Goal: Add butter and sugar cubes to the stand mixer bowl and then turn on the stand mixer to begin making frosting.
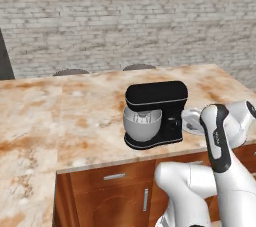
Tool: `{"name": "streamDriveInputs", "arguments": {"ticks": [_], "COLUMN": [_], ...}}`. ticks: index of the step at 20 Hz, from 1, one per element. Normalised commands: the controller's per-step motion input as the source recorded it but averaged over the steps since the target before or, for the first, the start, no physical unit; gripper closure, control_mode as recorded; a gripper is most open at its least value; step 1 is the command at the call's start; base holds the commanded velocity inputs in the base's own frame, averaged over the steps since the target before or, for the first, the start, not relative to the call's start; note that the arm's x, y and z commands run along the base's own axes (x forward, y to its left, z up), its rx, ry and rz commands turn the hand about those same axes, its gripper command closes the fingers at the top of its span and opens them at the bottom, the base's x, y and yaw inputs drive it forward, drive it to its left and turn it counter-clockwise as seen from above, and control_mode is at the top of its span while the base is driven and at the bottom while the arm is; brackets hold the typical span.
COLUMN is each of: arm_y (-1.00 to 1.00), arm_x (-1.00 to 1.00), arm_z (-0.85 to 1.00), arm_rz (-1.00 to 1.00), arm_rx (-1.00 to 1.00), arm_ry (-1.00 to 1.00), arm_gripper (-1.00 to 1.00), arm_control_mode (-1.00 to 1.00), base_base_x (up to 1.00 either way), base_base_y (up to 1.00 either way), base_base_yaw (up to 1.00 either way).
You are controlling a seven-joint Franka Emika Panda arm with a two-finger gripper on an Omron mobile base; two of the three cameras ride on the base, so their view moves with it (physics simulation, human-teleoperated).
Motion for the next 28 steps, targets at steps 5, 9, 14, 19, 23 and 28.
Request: {"name": "streamDriveInputs", "arguments": {"ticks": [5,9,14,19,23,28], "arm_y": [0.15,0.00,0.03,0.00,0.00,0.00], "arm_x": [0.06,0.36,0.34,0.24,0.09,0.11], "arm_z": [0.00,0.00,0.00,0.00,-0.01,-0.12], "arm_rz": [0.01,0.00,0.01,0.00,0.00,0.00], "arm_rx": [0.00,0.00,0.00,0.00,0.00,0.00], "arm_ry": [0.08,0.10,0.09,0.04,0.00,0.00], "arm_gripper": [1.00,1.00,1.00,1.00,1.00,1.00], "arm_control_mode": [-1.00,-1.00,-1.00,-1.00,-1.00,-1.00], "base_base_x": [0.00,0.00,0.00,0.00,0.00,0.00], "base_base_y": [0.00,0.00,0.00,0.00,0.00,0.00], "base_base_yaw": [0.00,0.00,0.00,0.00,0.00,0.00]}}
